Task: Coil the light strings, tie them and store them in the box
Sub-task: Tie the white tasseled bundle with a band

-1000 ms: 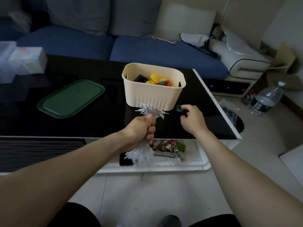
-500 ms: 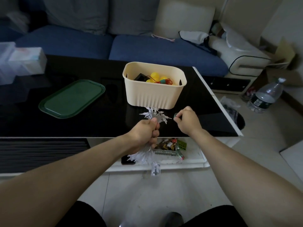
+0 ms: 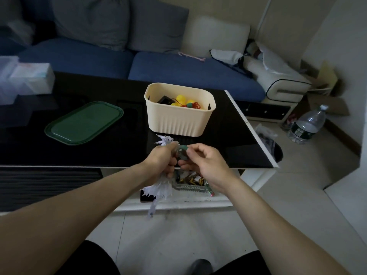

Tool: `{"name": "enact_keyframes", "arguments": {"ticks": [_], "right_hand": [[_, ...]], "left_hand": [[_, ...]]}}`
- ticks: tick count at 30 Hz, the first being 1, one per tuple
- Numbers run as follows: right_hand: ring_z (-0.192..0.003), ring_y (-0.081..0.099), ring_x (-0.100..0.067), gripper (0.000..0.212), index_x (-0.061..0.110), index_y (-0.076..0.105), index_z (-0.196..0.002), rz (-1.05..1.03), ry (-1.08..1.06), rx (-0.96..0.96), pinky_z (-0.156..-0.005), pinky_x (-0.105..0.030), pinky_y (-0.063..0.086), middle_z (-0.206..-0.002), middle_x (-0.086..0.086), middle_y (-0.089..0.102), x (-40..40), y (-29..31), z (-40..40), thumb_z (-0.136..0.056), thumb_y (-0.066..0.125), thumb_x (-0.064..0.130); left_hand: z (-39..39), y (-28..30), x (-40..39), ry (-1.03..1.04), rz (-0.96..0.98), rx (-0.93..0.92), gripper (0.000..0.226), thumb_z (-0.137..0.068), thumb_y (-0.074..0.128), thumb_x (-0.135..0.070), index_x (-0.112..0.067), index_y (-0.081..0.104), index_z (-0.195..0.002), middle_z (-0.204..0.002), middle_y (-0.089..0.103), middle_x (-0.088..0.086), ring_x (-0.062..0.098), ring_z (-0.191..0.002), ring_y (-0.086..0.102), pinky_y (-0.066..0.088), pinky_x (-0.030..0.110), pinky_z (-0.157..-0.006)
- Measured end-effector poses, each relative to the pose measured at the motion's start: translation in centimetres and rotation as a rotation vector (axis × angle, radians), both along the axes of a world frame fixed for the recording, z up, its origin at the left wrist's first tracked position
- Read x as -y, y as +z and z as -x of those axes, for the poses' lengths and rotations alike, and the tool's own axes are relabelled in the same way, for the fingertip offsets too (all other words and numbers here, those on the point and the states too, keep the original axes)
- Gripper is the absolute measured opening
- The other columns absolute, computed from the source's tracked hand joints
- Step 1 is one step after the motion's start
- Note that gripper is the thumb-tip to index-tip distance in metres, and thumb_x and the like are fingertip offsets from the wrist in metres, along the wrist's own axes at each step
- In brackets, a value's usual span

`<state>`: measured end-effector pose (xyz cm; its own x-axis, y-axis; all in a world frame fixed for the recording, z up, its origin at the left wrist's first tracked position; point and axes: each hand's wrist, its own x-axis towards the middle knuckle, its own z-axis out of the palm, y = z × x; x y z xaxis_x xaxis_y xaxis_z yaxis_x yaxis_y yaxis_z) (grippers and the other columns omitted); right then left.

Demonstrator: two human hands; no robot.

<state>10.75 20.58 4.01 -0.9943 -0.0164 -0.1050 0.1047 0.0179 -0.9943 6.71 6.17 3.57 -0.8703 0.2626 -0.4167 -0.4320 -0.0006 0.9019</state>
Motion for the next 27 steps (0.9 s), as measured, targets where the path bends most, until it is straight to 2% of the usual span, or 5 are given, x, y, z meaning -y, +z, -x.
{"name": "enact_keyframes", "arguments": {"ticks": [4,8,15,22,27], "right_hand": [[-0.08,0.074,-0.016,0.021,0.001,0.068,-0.114,-0.201,-0.028,-0.143,-0.072,-0.025,0.061,-0.1,-0.015,0.073,0.0,-0.8,-0.1,-0.102,0.056,0.013],[-0.086,0.073,-0.013,0.019,0.012,0.074,-0.111,-0.41,-0.028,-0.27,-0.078,-0.03,0.061,-0.099,-0.001,0.075,-0.5,-1.0,0.7,-0.1,0.062,0.02],[-0.091,0.066,0.002,0.019,0.017,0.074,-0.112,-0.565,-0.003,-0.34,-0.078,-0.011,0.051,-0.099,0.01,0.072,-0.8,-0.8,1.1,-0.101,0.059,0.023],[-0.06,0.051,-0.009,0.023,0.019,0.072,-0.088,-0.514,0.076,-0.198,-0.059,-0.029,0.043,-0.065,0.002,0.056,-1.0,-1.2,1.1,-0.094,0.068,0.041],[-0.072,0.063,-0.002,0.008,0.026,0.073,-0.094,-0.572,0.174,-0.154,-0.069,-0.021,0.047,-0.079,0.013,0.067,-1.8,-1.1,1.0,-0.096,0.067,0.031]], "left_hand": [[-0.3,0.0,0.4,-0.063,0.042,-0.045,0.038,-0.103,0.047,-0.033,-0.014,0.052,-0.071,-0.043,0.031,-0.003,0.013,-0.037,0.025,0.028,0.025,-0.042],[0.1,0.2,0.9,-0.072,0.005,-0.018,0.036,-0.103,0.046,-0.033,-0.016,0.049,-0.072,-0.05,0.025,-0.001,0.014,-0.041,0.021,0.028,0.024,-0.041],[0.6,-0.8,0.7,-0.039,0.058,-0.069,0.029,-0.101,0.053,-0.029,-0.01,0.052,-0.08,-0.044,0.033,-0.005,0.013,-0.038,0.028,0.032,0.027,-0.043],[0.7,-0.6,0.5,-0.019,0.089,-0.1,0.032,-0.099,0.052,-0.018,-0.013,0.046,-0.069,-0.043,0.033,-0.004,0.014,-0.038,0.029,0.031,0.029,-0.046],[0.5,-1.2,0.5,-0.044,0.15,-0.111,0.033,-0.101,0.05,-0.02,-0.014,0.047,-0.068,-0.042,0.035,-0.005,0.013,-0.037,0.03,0.03,0.029,-0.047]]}}
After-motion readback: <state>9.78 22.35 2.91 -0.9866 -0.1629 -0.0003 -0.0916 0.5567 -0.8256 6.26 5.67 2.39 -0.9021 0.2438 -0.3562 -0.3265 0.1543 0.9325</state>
